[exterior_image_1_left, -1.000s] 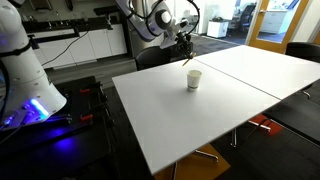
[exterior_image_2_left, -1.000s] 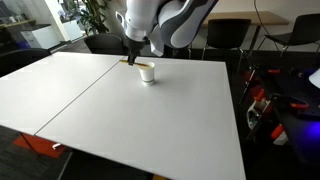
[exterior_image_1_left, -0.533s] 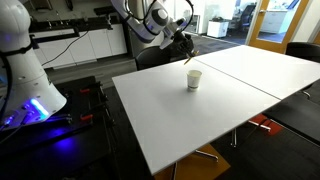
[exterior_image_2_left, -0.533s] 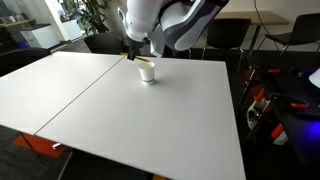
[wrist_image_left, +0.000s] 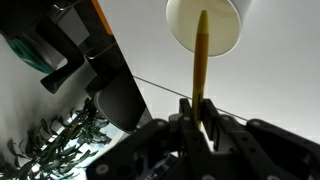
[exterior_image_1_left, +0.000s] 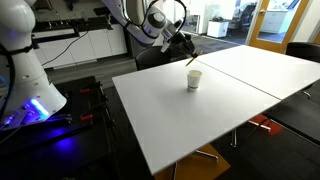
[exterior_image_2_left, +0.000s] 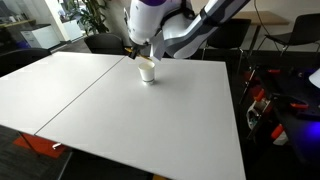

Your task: Pick up the pen and put it in the cup

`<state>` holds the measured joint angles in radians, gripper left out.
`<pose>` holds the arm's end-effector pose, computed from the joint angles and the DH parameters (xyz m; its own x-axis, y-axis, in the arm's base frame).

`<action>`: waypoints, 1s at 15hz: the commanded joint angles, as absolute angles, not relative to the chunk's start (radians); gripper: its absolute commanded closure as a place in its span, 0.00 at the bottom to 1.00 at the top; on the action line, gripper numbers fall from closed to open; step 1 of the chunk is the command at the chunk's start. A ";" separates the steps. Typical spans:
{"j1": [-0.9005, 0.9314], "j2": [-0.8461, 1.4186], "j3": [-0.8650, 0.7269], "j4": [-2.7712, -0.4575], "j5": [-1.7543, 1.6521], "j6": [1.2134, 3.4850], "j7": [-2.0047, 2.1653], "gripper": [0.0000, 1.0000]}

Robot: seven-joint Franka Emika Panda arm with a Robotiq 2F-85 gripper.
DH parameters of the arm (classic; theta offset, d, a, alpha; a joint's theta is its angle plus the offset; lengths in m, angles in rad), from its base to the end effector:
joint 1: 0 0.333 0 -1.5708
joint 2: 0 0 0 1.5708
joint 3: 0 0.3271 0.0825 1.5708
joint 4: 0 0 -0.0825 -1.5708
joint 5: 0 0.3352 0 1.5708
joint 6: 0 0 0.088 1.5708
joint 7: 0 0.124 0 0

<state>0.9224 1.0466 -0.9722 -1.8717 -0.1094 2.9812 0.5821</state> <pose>0.6493 0.0742 0.2113 0.8313 0.1403 0.5378 -0.2125 -0.8140 0.5407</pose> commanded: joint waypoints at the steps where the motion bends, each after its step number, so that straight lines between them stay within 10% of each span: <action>1: 0.976 1.117 -1.042 -1.897 -0.015 3.006 0.640 0.96; 15: 0.942 1.294 -1.058 -1.852 0.268 3.190 0.635 0.96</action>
